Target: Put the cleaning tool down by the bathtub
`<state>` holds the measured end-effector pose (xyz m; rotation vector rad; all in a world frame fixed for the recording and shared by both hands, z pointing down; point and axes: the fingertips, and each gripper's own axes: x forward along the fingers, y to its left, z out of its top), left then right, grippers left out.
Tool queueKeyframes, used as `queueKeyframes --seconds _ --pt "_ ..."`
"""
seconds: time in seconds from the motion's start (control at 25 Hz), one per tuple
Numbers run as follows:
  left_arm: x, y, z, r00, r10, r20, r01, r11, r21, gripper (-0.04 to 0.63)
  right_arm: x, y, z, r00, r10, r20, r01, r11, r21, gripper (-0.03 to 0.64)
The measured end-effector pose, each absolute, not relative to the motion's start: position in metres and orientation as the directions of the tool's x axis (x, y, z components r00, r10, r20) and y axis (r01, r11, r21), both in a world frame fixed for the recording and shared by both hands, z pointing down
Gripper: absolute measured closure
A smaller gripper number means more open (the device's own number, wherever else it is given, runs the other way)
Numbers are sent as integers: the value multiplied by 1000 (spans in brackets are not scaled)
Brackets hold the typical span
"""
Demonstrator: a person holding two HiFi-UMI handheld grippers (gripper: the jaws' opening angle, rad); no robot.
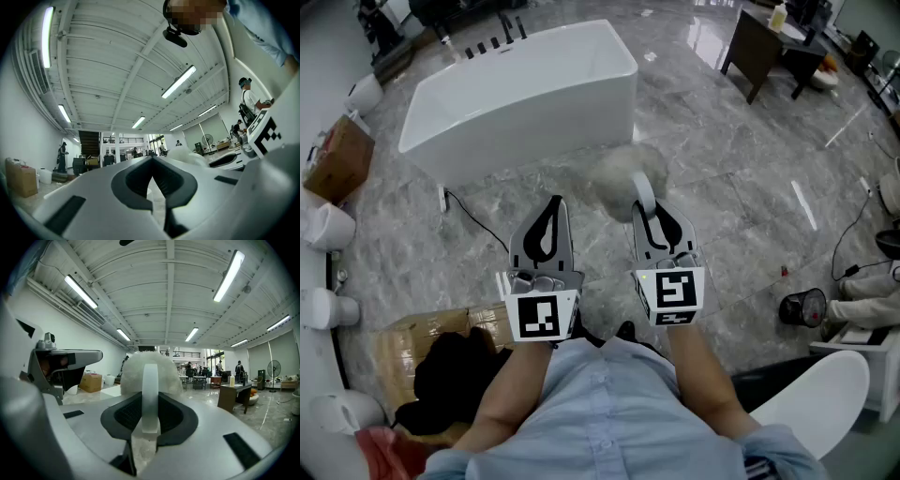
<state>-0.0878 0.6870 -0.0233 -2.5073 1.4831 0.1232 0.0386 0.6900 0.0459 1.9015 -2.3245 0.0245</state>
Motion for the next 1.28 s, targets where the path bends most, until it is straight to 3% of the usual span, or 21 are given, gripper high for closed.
queueKeyframes --seconds 0.6,1.28 --pt "-79 649 8 426 -897 -122 -900 -405 -164 580 85 668 82 -179 -967 180 -982 187 32 524" --pt "-114 422 37 372 -925 -85 -927 -365 -83 580 73 447 108 -181 -952 247 -980 195 34 525"
